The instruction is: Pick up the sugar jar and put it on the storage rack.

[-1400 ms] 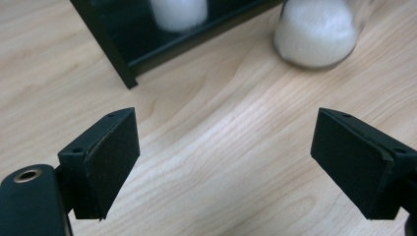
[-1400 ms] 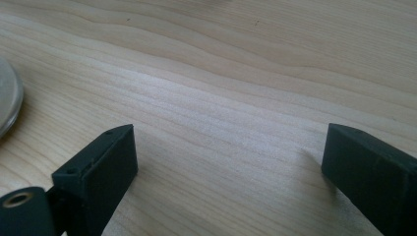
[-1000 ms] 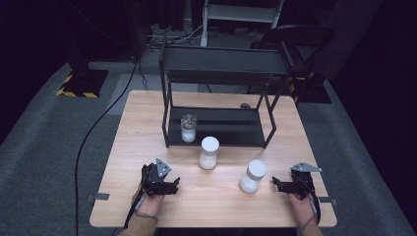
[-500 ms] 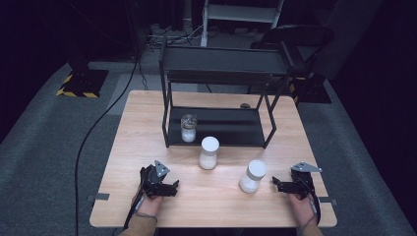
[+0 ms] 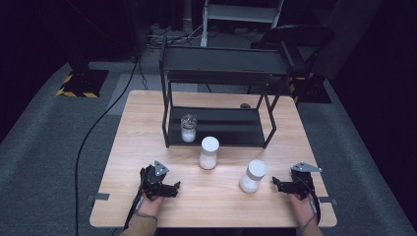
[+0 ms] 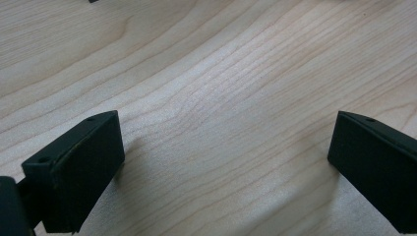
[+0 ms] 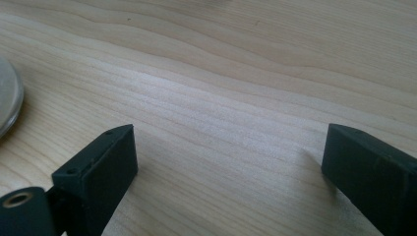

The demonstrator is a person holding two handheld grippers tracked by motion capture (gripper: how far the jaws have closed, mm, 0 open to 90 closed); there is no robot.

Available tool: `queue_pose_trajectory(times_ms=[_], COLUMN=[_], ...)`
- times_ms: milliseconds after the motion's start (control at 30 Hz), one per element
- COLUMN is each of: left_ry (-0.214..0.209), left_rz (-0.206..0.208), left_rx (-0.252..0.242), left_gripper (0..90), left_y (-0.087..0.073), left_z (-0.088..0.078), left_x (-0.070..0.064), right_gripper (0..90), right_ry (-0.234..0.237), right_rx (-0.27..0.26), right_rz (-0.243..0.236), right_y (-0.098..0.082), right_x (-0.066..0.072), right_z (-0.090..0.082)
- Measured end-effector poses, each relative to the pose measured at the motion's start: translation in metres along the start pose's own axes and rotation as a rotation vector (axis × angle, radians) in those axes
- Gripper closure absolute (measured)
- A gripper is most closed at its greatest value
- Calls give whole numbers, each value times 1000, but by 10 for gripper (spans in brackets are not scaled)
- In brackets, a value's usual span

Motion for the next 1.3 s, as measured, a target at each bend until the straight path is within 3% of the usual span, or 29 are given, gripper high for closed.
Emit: queue_pose_trajectory(times_ms=[400,800,1300], left_ry=[-8,-7,-6], left_rz=[8,7,7], left_rx=[-1,-1,-1], left_gripper=[1,1,1], left_y=[0,0,0], left_z=[0,0,0], left_x=[2,2,2], right_gripper=[59,68,75], right_ry=[29,30,51], right_rx=[-26,-97,-201], right_rz=[27,-14,-20], right_y=[-2,8,23], right_x=[-4,6,14], right_z=[-6,-28,-55])
Point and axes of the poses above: each handheld gripper's, and its own axes: z roughly forward along the jaws, y roughly out of its top, x roughly to its left, the point moved 3 cm from there along z, roughly forward along the jaws, and after that the axes turned 2 degrees about -z, right-handed, at the moved point
